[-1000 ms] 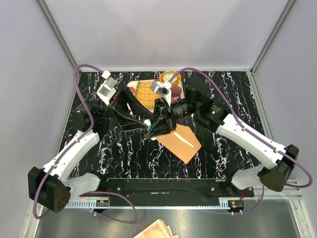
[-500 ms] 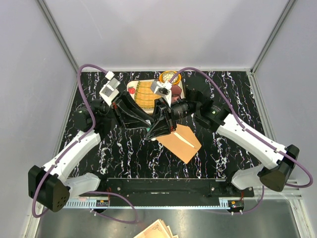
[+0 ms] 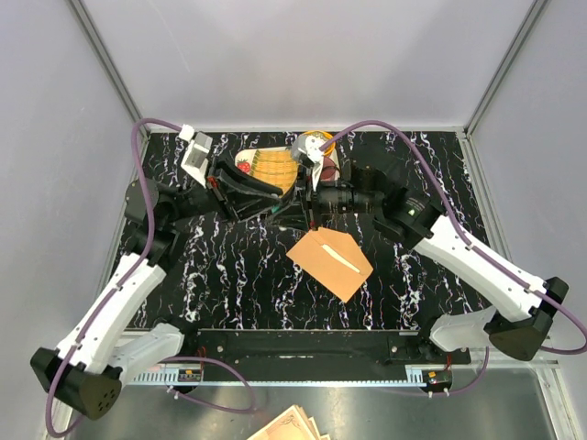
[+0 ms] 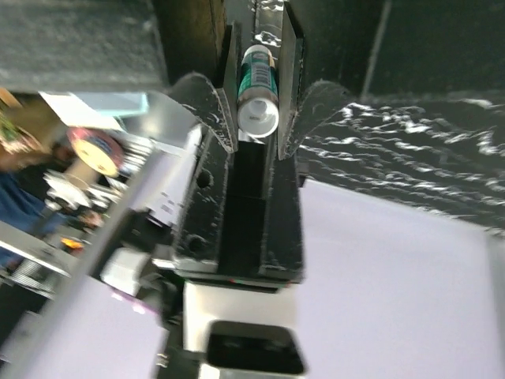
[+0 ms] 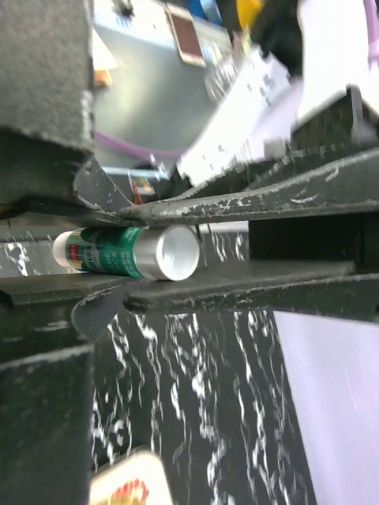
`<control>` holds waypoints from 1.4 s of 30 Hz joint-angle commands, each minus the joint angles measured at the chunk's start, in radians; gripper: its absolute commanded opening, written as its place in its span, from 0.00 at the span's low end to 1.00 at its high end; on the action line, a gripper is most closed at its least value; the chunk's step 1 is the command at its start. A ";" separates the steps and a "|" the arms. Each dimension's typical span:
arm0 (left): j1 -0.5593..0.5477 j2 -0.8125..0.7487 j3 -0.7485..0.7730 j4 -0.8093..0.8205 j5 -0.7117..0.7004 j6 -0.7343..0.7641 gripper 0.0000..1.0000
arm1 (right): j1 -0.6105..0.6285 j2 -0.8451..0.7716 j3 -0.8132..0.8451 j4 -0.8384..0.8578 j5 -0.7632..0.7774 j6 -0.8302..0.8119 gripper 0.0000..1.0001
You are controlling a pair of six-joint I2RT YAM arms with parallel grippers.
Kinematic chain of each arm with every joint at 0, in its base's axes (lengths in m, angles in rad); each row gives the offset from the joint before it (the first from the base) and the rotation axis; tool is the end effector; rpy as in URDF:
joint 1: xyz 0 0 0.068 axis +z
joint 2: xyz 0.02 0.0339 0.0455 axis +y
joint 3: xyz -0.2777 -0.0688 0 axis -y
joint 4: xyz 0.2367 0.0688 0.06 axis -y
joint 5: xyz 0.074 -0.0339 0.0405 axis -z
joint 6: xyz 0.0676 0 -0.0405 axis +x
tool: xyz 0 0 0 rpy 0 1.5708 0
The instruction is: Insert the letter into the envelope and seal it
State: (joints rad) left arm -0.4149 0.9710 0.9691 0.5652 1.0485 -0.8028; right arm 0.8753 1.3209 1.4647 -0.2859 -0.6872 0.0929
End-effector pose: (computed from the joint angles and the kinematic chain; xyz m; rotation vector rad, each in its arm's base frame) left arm 0.1513 -0.1307 0.4598 0.8516 1.2046 -1.5389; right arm 0.1606 0.2593 0.4580 -1.1872 1.4325 1.2798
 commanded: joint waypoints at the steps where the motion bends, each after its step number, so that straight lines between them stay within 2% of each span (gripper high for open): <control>1: -0.015 -0.061 0.128 -0.493 -0.405 0.289 0.00 | -0.006 -0.025 0.055 -0.061 0.424 -0.125 0.00; 3: -0.028 -0.058 0.151 -0.531 -0.477 0.278 0.00 | -0.006 -0.005 0.078 -0.065 0.554 -0.145 0.00; 4: -0.045 -0.058 0.163 -0.559 -0.605 0.269 0.00 | -0.006 0.004 0.088 -0.068 0.583 -0.150 0.00; 5: -0.062 -0.054 0.175 -0.562 -0.655 0.272 0.00 | -0.006 0.020 0.095 -0.068 0.603 -0.159 0.00; 10: -0.191 0.003 0.304 -0.718 -0.921 0.298 0.00 | -0.006 0.066 0.137 -0.067 0.594 -0.168 0.00; 12: -0.208 0.026 0.353 -0.760 -0.944 0.297 0.00 | -0.006 0.086 0.152 -0.075 0.607 -0.174 0.00; 13: -0.208 0.025 0.358 -0.760 -0.950 0.298 0.08 | -0.006 0.089 0.158 -0.087 0.607 -0.177 0.00; 14: -0.205 0.021 0.358 -0.758 -0.952 0.309 0.37 | -0.006 0.087 0.160 -0.093 0.597 -0.189 0.00; 16: -0.176 -0.023 0.317 -0.717 -0.905 0.364 0.61 | -0.016 0.066 0.140 -0.096 0.499 -0.197 0.00; 17: -0.148 -0.050 0.248 -0.676 -0.839 0.399 0.83 | -0.027 0.037 0.131 -0.096 0.435 -0.196 0.00; 18: -0.069 -0.111 0.208 -0.571 -0.749 0.428 0.89 | -0.041 0.023 0.108 -0.095 0.308 -0.191 0.00; 19: -0.029 -0.136 0.173 -0.511 -0.567 0.439 0.93 | -0.048 0.008 0.096 -0.096 0.237 -0.185 0.00; 20: 0.005 -0.155 0.127 -0.464 -0.474 0.438 0.95 | -0.055 -0.012 0.086 -0.096 0.157 -0.170 0.00; 21: 0.051 -0.169 0.115 -0.393 -0.393 0.435 0.95 | -0.059 -0.023 0.071 -0.098 0.047 -0.153 0.00; 22: 0.060 -0.163 0.114 -0.364 -0.225 0.410 0.95 | -0.061 -0.028 0.065 -0.096 0.004 -0.134 0.00; 24: 0.065 -0.132 0.126 -0.308 -0.093 0.383 0.90 | -0.062 -0.034 0.056 -0.096 -0.114 -0.101 0.00; 25: 0.065 -0.118 0.123 -0.248 0.038 0.300 0.86 | -0.062 -0.038 0.054 -0.091 -0.145 -0.099 0.00; 27: 0.064 -0.091 0.112 -0.119 0.120 0.229 0.81 | -0.062 -0.045 0.043 -0.065 -0.228 -0.065 0.00; 28: 0.061 -0.088 0.099 -0.058 0.128 0.149 0.76 | -0.062 -0.048 0.040 -0.037 -0.250 -0.053 0.00; 29: 0.057 -0.086 0.059 0.096 0.136 0.104 0.74 | -0.062 -0.046 0.039 -0.029 -0.270 -0.033 0.00; 32: 0.024 -0.063 0.026 0.275 0.142 -0.018 0.65 | -0.062 -0.035 0.036 0.022 -0.333 0.026 0.00; 36: -0.038 -0.043 0.028 0.289 0.145 -0.003 0.59 | -0.056 -0.022 0.040 0.042 -0.382 0.039 0.00; 42: -0.096 -0.022 0.026 0.292 0.139 0.010 0.56 | -0.047 0.003 0.055 0.056 -0.408 0.050 0.00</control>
State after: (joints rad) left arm -0.4927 0.9447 0.9867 0.7517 1.1542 -0.7811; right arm 0.8188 1.3079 1.4990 -0.2832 -1.0367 0.1139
